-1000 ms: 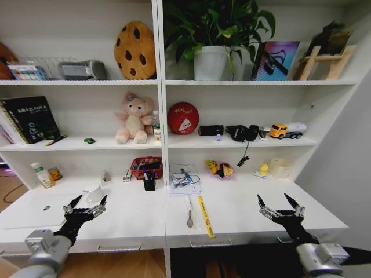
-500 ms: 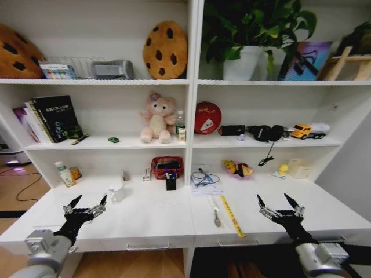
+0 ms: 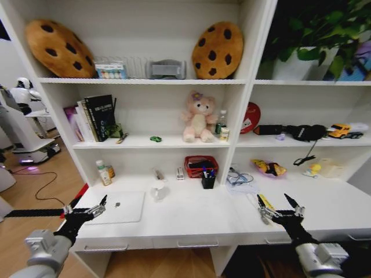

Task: Organize the objects on the table.

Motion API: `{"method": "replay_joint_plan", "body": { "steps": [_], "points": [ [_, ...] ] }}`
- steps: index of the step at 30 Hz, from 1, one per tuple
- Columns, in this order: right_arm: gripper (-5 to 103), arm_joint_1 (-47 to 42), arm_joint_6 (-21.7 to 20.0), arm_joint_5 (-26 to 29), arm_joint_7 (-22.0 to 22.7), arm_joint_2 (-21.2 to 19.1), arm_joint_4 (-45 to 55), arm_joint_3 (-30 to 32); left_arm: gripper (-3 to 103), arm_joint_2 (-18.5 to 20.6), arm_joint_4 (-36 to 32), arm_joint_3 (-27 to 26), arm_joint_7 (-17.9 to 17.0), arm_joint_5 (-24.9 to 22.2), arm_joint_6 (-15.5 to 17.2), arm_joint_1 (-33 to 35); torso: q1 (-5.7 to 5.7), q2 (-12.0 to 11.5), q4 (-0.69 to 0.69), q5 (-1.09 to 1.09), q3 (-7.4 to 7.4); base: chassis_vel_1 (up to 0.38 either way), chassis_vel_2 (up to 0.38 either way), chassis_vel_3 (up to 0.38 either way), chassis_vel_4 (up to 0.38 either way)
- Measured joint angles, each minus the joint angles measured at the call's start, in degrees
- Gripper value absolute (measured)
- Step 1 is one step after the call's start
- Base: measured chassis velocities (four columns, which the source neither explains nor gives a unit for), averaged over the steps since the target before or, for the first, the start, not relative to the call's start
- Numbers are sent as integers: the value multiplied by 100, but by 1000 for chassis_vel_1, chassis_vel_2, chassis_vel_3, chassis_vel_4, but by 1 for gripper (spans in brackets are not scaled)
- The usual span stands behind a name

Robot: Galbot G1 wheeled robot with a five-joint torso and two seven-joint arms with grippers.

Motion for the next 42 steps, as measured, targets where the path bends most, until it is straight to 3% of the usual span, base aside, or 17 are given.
{"method": "replay_joint_plan", "body": {
  "steps": [3,4,5,8,10,12,14,15,18,20,23,42],
  "points": [
    [100,1,0,0,0,0,0,0,100,0,0,-2,-4,0,-1,-1,-1,1,0,-1,0,344,347,-357,-353],
    [100,1,0,0,-1,0,1,0,100,0,2,-2,-6,0,0,-1,3,-1,4,-17,2,352,365,-347,-379],
    [100,0,0,0,0,0,0,0,100,0,1,-2,-4,0,0,0,2,-1,0,-3,1,352,339,-347,-379],
    [100,1,0,0,0,0,1,-1,100,0,1,-1,-5,0,0,-1,3,-2,2,-10,2,347,340,-332,-347],
    [100,1,0,0,0,0,0,-1,100,0,1,-2,-5,1,0,-1,2,-1,1,2,2,284,357,-315,-341],
    [100,0,1,0,-1,1,2,-1,100,0,2,-2,-7,0,0,-1,0,0,-2,-18,0,254,251,-274,-255],
    [100,-1,0,0,-1,1,2,-1,100,1,2,-2,-6,1,0,-1,0,0,-2,-16,0,224,27,-156,-191],
    [100,0,0,0,-1,1,2,-2,100,1,1,-2,-8,1,0,0,-1,1,0,-3,0,182,27,-71,-143],
    [100,2,1,0,-2,0,2,-2,100,0,2,-2,-11,1,0,0,1,0,6,-10,1,87,34,-41,-47],
    [100,2,0,0,-1,-1,1,-2,100,0,1,-2,-10,1,0,0,2,-1,4,0,2,-35,30,82,9],
    [100,1,0,0,-1,-1,0,-1,100,0,1,1,-4,0,0,-1,3,-1,-3,-7,2,-102,-30,60,46],
    [100,2,0,0,-1,0,1,-1,100,0,0,-1,-2,0,0,-1,1,-1,0,-6,1,67,-67,-82,73]
  ]
}}
